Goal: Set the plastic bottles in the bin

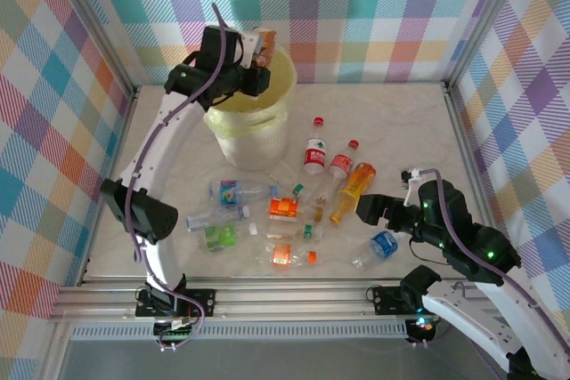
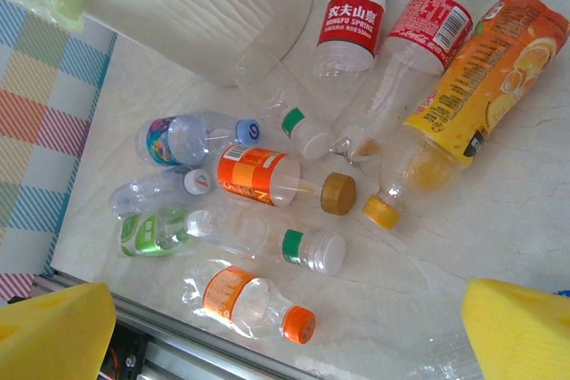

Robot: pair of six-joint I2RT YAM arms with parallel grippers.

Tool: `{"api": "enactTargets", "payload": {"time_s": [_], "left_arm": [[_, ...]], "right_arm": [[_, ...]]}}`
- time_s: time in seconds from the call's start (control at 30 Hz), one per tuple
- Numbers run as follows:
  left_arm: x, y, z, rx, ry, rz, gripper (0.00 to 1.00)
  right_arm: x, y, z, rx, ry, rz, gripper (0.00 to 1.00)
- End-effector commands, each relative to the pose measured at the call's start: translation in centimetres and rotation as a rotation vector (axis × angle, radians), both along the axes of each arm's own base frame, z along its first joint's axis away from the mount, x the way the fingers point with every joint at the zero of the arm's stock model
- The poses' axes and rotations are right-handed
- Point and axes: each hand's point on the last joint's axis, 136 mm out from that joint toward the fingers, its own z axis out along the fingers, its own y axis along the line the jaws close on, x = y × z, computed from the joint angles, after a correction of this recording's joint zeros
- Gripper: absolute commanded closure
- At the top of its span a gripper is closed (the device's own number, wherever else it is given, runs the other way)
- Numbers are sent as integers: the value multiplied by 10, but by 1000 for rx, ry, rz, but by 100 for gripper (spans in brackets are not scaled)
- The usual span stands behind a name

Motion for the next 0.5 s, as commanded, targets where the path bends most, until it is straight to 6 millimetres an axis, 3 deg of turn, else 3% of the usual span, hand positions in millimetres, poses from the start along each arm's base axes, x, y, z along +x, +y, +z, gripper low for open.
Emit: {"api": "enactTargets", "payload": {"time_s": [0.0, 0.2, 0.47], "left_arm": [[11, 14, -15, 74, 38, 19, 63], [25, 20, -48, 116, 108, 27, 62], [25, 18, -87, 138, 221, 8, 57]], "right_arm": [[-1, -5, -7, -9, 18, -26, 0], [-3, -7, -12, -15, 40, -37, 0], [-1, -10, -14, -31, 45, -56, 0]]}}
